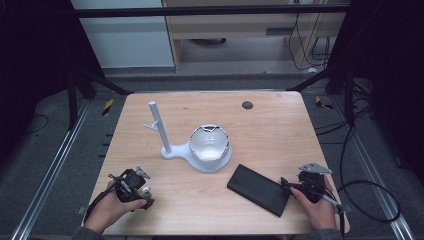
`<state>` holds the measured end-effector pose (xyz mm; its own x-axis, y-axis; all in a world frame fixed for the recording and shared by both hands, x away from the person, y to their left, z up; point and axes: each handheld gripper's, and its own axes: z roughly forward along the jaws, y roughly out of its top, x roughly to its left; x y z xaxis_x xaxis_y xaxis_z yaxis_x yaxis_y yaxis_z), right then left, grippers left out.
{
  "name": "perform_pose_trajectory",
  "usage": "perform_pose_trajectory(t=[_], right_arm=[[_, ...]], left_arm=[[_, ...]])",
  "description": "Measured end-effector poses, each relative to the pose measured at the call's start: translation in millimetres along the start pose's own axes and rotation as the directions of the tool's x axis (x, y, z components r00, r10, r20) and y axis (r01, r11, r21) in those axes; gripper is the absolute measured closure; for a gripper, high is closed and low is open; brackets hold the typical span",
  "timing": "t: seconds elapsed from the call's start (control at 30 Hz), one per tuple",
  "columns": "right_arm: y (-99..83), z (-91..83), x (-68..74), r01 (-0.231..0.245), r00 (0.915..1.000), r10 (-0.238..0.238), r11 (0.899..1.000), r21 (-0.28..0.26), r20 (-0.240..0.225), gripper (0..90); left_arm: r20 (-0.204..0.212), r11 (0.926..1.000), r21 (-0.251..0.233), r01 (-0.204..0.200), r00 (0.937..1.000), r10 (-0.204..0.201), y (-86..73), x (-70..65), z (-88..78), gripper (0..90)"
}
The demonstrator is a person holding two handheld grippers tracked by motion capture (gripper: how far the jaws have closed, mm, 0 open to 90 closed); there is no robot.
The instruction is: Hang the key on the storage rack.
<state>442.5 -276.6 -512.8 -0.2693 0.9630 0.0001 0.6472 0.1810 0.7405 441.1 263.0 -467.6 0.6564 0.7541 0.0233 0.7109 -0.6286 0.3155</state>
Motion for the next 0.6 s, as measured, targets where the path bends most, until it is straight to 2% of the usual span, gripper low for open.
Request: perform_pose_trajectory(t=[0.23, 0.37, 0.6], right_arm=[[-0.1, -0.1, 0.1, 0.0, 1.0, 0.0, 1.0, 0.0, 0.001, 8.7], [-0.1, -0.3, 0.1, 0.0, 1.0, 0.0, 1.0, 0.001, 0.001, 8.7], [-0.1, -0.5, 0.3, -0.003, 1.0, 0.003, 1.0, 0.002, -0.001, 8.7]], left_arm=[[0.006, 1.0, 0.004, 0.002, 1.0, -0.002, -0.9, 1.1, 3.3, 25.2], [0.008, 0.9999, 0.006, -0.011, 0.9999, 0.011, -1.9, 1.7, 3.3, 30.6], [0.018, 0.9998, -0.001, -0.019, 0.9996, 0.019, -5.2, 6.2, -1.4, 55.4]])
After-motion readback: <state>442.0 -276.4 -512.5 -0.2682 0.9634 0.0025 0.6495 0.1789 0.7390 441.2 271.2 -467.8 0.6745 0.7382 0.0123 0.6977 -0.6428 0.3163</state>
